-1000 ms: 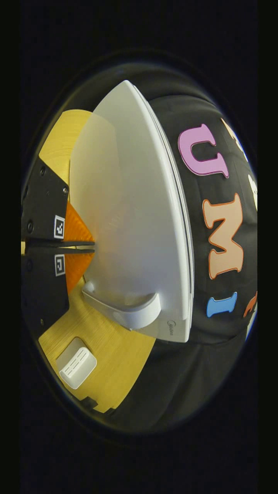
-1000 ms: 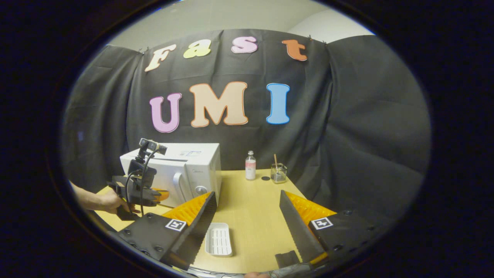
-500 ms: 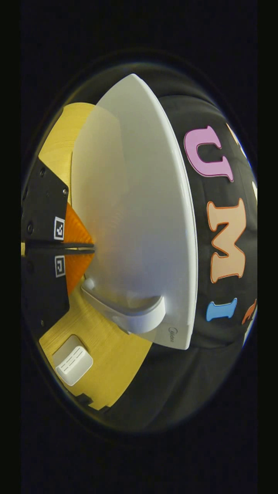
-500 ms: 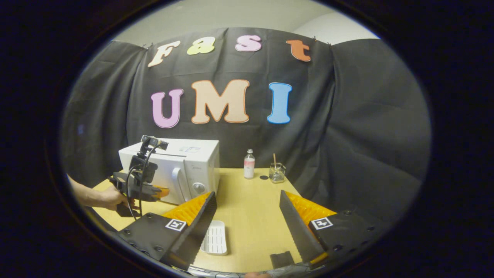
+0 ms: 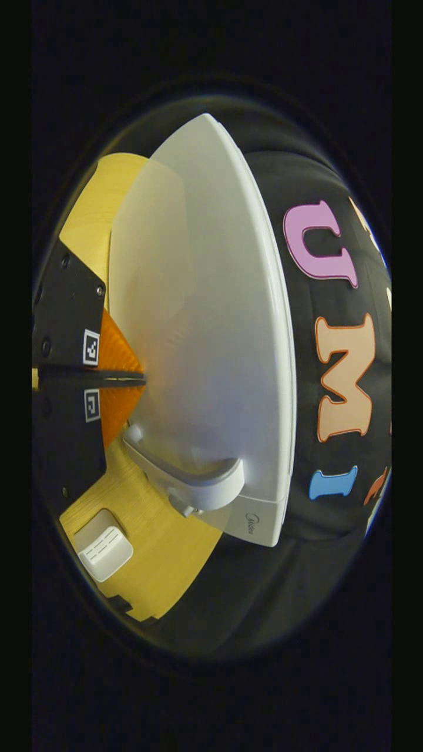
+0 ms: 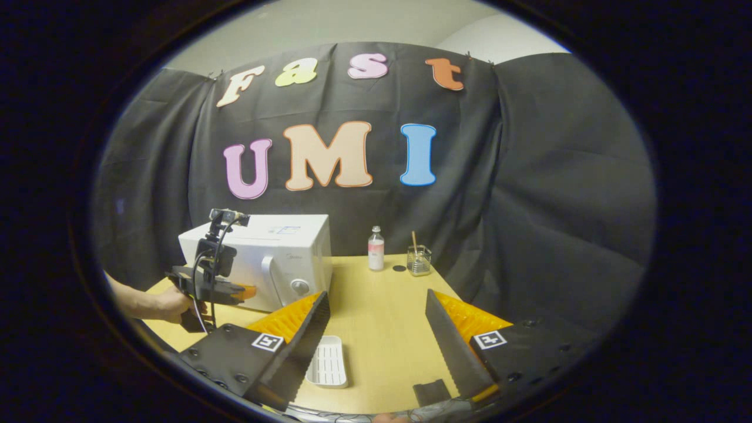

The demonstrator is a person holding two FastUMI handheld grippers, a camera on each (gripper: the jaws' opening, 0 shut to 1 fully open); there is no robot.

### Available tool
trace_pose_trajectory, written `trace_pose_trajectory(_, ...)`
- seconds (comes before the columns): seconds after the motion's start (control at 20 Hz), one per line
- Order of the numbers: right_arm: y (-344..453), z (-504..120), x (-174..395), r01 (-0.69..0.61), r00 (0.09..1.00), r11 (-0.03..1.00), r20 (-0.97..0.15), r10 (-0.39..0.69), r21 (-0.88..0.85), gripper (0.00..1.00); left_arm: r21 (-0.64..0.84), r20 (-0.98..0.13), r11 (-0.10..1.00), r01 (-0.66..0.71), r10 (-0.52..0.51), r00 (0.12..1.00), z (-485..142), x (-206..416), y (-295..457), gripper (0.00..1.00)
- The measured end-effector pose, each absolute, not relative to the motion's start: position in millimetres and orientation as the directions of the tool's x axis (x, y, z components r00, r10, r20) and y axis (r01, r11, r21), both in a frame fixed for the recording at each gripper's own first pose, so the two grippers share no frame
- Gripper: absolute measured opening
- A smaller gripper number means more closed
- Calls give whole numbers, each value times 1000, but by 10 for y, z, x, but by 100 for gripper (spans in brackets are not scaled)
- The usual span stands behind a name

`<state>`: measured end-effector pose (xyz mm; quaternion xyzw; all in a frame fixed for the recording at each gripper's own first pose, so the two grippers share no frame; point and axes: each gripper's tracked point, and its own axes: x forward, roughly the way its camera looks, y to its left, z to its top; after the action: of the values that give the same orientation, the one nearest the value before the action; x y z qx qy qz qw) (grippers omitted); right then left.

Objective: Open the microwave oven with the left hand, put the food in, and close the microwave oven.

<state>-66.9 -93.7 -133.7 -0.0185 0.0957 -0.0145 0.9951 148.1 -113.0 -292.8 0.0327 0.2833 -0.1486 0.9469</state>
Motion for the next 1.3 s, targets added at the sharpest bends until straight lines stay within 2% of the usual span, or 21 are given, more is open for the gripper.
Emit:
trace_pose_trajectory(0.2, -853, -1296, -602, 8, 984, 999, -176, -17, -50, 97, 12, -433, 946, 324, -287, 855, -2329, 1281, -1116, 1)
trace_pose_trajectory(0.35, -794, -1248, -514, -5, 986, 999, -169, -3, -51, 97, -75, -357, 958, 276, -284, 890, -1862, 959, -1084, 1)
trace_pose_trajectory(0.4, -789, -1209, -475, -8, 987, 998, -161, -1, -55, 100, -104, -336, 960, 261, -280, 899, -1735, 864, -1065, 1)
trace_pose_trajectory(0.5, -728, -1129, -407, -19, 989, 998, -149, 11, -53, 97, -132, -286, 959, 251, -279, 917, -1447, 701, -1027, 0)
trace_pose_trajectory(0.65, -659, -1023, -299, -35, 992, 998, -126, 27, -59, 100, -74, -188, 973, 219, -229, 955, -1044, 493, -763, 0)
trace_pose_trajectory(0.8, -552, -868, -226, -50, 994, 997, -104, 44, -59, 97, -28, -121, 977, 209, -211, 970, -762, 292, -623, 1)
trace_pose_trajectory(0.95, -433, -684, -168, -71, 995, 996, -73, 67, -53, 97, -53, -87, 987, 155, -159, 984, -639, 173, -421, 94)
trace_pose_trajectory(1.0, -381, -634, -156, -82, 995, 995, -63, 79, -59, 100, -56, -92, 990, 133, -138, 986, -629, 120, -358, 92)
trace_pose_trajectory(1.05, -354, -597, -151, -88, 995, 994, -57, 84, -68, 97, -54, -90, 991, 121, -125, 988, -623, 94, -304, 98)
trace_pose_trajectory(1.1, -326, -569, -141, -95, 995, 993, -52, 91, -75, 97, -49, -93, 993, 106, -110, 990, -607, 78, -261, 99)
trace_pose_trajectory(1.3, -223, -535, -129, -114, 993, 990, -44, 110, -81, 97, -13, -74, 998, 63, -64, 995, -549, 59, -105, 97)
